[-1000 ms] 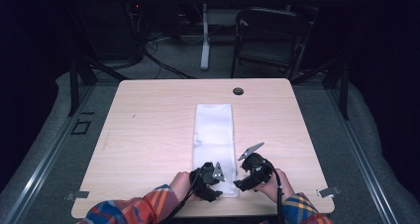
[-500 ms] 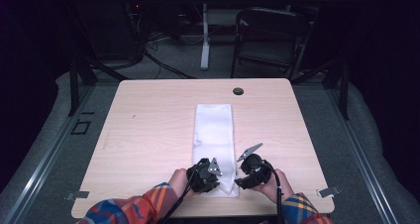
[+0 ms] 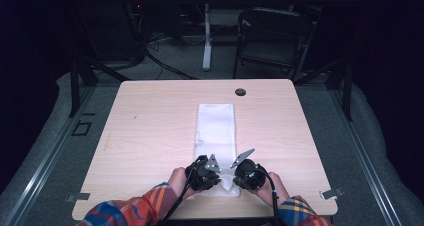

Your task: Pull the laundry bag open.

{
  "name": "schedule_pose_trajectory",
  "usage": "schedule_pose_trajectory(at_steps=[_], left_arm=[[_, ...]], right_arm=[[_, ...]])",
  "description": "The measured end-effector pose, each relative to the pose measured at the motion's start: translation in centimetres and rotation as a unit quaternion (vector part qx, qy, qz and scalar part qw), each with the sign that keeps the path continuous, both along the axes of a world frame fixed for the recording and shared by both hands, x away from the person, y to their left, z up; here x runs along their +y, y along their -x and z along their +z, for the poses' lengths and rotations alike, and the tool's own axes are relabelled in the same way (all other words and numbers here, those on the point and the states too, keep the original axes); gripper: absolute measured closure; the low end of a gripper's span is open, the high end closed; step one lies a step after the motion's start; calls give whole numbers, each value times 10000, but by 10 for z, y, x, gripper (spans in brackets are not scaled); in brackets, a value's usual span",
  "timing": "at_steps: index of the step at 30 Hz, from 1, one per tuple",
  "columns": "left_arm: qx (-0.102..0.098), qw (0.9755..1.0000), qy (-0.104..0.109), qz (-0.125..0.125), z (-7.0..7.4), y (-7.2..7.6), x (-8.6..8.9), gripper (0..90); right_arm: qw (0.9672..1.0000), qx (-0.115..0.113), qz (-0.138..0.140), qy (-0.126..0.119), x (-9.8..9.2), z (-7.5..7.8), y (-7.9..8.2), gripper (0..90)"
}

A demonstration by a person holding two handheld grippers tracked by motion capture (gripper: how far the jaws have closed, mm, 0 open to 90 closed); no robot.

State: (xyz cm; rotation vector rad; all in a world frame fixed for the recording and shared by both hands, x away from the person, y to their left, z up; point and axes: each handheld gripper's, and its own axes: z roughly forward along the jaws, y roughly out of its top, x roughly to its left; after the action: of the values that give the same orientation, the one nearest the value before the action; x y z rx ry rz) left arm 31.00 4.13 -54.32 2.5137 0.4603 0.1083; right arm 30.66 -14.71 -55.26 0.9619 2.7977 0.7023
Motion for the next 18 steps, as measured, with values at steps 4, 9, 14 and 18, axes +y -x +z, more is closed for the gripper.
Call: schedule_pose_trajectory(at_steps=[4,9,14,18], left_arm=[[-73,10000,-60,13,2,-1,2,849],[-173,9997,-9,141,7,-4,8,851],[-209,9991,144,330,13,-8,20,853],[-210,9990,101,377,15,-10,25,853]], right_arm=[[10000,6,-19,0,-1,-3,0,900],[9999,46,46,102,-2,-1,-1,900],[9999,73,46,111,-3,-1,-2,900],[9999,71,51,127,-2,-1,-2,900]])
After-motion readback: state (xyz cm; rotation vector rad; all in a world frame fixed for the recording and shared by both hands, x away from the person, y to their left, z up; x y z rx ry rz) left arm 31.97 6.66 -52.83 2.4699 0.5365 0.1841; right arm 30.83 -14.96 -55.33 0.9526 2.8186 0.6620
